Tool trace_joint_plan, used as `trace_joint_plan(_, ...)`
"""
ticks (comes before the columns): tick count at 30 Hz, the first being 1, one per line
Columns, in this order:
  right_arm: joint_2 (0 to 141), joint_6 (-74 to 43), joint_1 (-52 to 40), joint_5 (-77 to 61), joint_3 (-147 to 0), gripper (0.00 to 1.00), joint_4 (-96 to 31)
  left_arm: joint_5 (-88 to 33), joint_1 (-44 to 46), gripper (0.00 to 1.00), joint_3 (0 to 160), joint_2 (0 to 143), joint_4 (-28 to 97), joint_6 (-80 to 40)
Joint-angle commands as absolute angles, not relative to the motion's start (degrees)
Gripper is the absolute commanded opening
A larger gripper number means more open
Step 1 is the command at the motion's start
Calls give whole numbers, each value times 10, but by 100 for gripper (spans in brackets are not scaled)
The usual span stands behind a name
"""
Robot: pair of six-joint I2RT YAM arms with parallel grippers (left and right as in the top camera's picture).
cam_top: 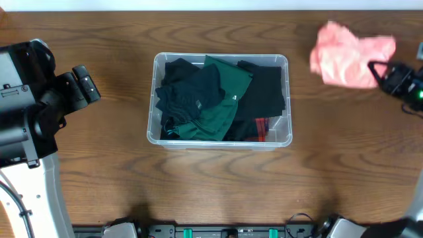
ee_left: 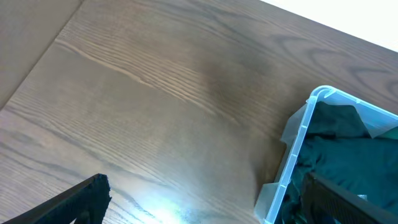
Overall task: Pack container
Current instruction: 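Lower the pink shirt into the container and release it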
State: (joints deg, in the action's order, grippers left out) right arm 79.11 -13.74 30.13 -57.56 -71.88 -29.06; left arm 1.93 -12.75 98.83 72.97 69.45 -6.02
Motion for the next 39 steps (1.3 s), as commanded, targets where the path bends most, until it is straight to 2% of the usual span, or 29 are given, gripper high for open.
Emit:
trace_joint_plan(1,787,-264,235,-649,-724,1,-244,26,-131,98,988,730,696,-63)
trace_joint_plan(5,795,-314,124,-610,-724,1,-188,26,-131,98,988,730,696,-63)
trace_joint_plan(11,814,-372,-52,-465,-724,1,-135,26,-131,98,988,730,696,-63)
trace_joint_plan(17,858,-446,-163,-432,-724,1,-39,26,-131,98,988,730,696,-63)
trace_joint_plan(26,977,-428,-239,-388,-722,1,-90,26,-131,98,988,730,696,-63)
trace_joint_plan(32,1037,-367,-251,-289,-722,1,-215,26,-131,98,988,730,696,-63)
trace_joint_plan(34,1039,-334,-251,-232,-722,7,-251,26,-131,98,988,730,696,-63)
trace_joint_plan(36,1034,-302,-250,-183,-722,24,-281,26,-131,98,988,730,696,-63)
trace_joint_plan(37,1028,-287,-250,-165,-722,29,-295,26,-131,98,988,730,696,-63)
trace_joint_plan(39,1012,-259,-250,-159,-723,32,-307,26,-131,98,988,730,696,-63)
